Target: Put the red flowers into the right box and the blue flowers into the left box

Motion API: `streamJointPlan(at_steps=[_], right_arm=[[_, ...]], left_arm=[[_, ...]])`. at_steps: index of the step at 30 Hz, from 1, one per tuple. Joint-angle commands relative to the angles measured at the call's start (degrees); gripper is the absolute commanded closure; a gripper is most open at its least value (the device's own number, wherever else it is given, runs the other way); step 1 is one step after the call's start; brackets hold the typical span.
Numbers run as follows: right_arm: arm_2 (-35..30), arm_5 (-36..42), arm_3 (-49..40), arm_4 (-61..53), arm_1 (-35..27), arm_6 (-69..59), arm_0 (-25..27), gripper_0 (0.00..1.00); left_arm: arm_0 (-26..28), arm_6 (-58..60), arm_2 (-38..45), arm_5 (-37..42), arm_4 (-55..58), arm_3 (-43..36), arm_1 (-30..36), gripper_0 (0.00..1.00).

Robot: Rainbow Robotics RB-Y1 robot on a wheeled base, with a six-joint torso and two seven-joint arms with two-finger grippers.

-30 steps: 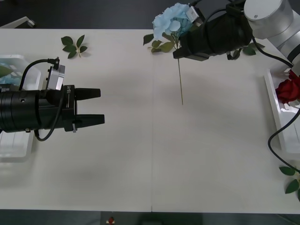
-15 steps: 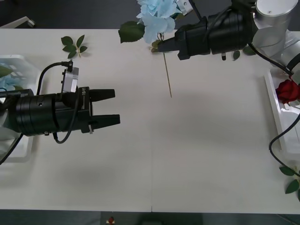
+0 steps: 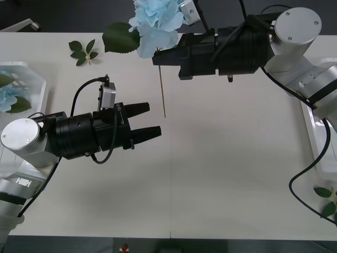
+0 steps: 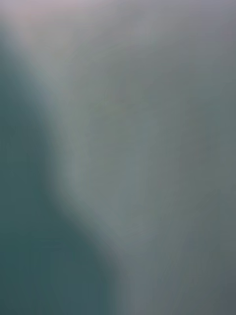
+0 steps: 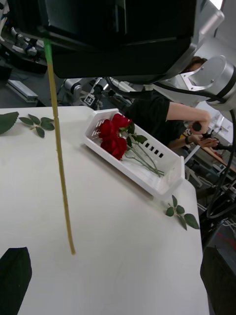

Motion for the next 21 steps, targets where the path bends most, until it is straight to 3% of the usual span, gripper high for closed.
streamJointPlan(at_steps=[1, 13, 15, 18, 21], right_arm=[[-0.9, -0.8, -1.7, -1.1, 1.5, 0.1, -1.1, 1.0], [-0.9, -1.8, -2.5, -1.4, 2.4, -0.1, -1.1, 1.0], [-0.7, -1.8, -2.6, -1.4, 2.5, -0.1, -1.1, 1.0], [-0.7, -1.8, -2.7, -1.4, 2.4, -0.1, -1.1, 1.0], [-0.7, -1.8, -2.7, -1.5, 2.5, -0.1, -1.1, 1.0]], left_arm=[[0.2, 1.7, -0.1, -2.0, -3.2, -0.9, -2.7, 0.0], [-2.0, 1.7, -0.1, -6.5, -10.1, -0.9, -8.4, 0.0], [-2.3, 1.7, -0.1, -6.5, -10.3, -0.9, -8.8, 0.13], [-2.5, 1.7, -0.1, -6.5, -10.4, -0.9, -9.4, 0.69], [-2.7, 1.7, -0.1, -6.8, -10.3, -0.9, -10.0, 0.99]])
